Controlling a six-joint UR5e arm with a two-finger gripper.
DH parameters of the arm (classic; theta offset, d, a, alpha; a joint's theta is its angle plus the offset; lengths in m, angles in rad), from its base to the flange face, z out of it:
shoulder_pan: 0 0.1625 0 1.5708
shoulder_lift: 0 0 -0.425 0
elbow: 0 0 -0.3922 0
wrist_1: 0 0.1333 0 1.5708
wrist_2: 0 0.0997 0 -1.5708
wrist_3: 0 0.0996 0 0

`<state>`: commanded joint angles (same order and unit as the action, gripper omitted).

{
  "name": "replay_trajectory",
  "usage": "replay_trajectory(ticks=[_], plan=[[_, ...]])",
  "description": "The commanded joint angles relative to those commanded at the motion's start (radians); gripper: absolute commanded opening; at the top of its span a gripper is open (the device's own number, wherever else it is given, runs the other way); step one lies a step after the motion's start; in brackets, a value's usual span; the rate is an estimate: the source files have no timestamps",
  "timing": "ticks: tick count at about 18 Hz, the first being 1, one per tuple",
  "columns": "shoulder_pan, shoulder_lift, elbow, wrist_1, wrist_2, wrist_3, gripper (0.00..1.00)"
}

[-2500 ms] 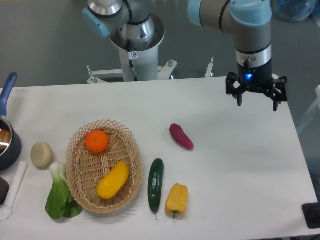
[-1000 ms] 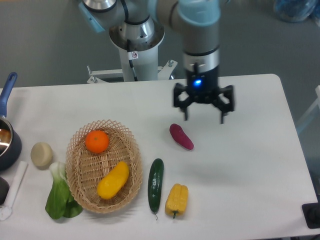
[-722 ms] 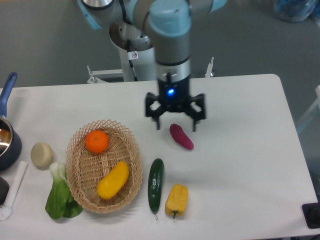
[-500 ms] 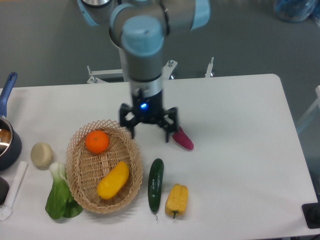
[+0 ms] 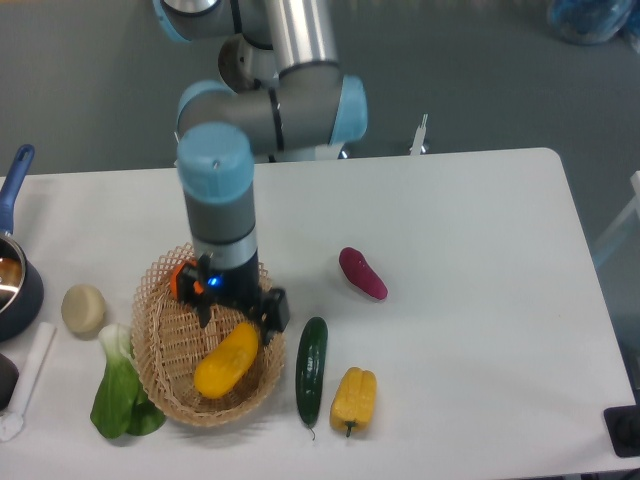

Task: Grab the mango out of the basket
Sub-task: 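Lower the gripper onto the yellow mango and close the fingers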

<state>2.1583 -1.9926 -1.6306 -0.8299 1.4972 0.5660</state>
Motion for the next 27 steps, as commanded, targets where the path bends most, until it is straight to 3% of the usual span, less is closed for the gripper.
replay_trajectory(ticks=[6, 12, 27], plan=[[-0.002, -0.035, -0.012, -0.002, 0.002, 0.098, 1.0], [-0.002, -0.084, 0.0, 0.0, 0.002, 0.103, 1.0], [-0.015, -0.11, -0.014, -0.002, 0.005, 0.106, 1.0]])
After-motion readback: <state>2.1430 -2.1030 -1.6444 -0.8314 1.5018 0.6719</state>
